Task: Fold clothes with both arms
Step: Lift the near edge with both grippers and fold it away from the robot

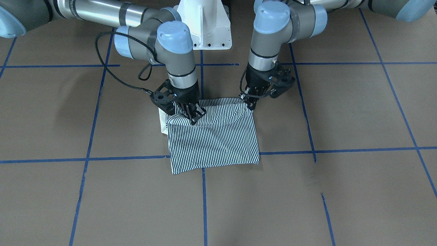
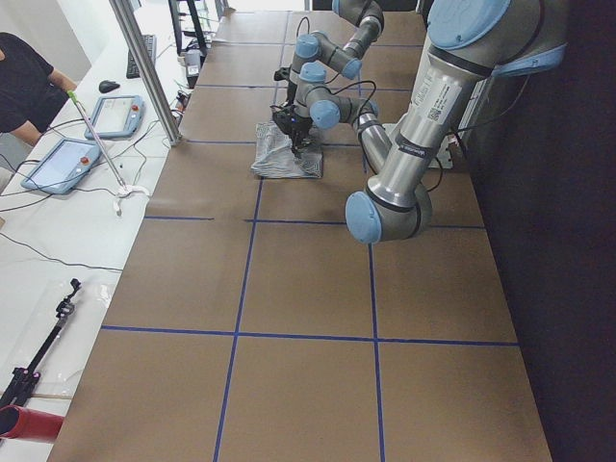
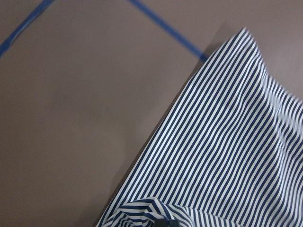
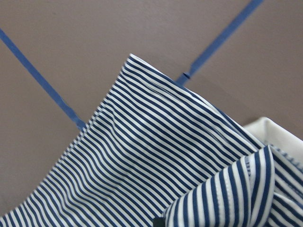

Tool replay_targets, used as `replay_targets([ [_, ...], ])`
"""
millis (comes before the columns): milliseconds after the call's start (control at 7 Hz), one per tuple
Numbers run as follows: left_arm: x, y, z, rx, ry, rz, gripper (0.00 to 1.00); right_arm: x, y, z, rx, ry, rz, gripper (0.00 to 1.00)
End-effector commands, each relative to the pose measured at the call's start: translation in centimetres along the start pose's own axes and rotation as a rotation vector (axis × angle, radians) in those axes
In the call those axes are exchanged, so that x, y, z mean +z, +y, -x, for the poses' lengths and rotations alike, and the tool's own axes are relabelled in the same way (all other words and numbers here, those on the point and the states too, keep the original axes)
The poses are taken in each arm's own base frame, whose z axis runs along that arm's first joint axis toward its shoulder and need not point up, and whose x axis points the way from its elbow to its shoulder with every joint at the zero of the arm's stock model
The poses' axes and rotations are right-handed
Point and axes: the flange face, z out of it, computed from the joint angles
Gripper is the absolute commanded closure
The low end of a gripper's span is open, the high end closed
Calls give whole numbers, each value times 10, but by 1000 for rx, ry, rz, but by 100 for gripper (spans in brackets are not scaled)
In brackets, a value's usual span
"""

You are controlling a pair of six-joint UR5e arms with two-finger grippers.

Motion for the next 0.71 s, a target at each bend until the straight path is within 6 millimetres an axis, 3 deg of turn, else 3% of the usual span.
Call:
replay_targets([
  [0,36,-127,-13,104,27,-117,0,43,-75,48,-139,-11,-75,0],
  [143,49,-134,-8,112,38,-118,0,36,-101,52,-141,-16,-93,0],
  [286,47,-134,-8,112,42,-113,0,26,-113,57,-129,-23,-74,0],
  [571,45,-131,-7,127,42,-81,0,5,-110,62,-190,-25,5,0],
])
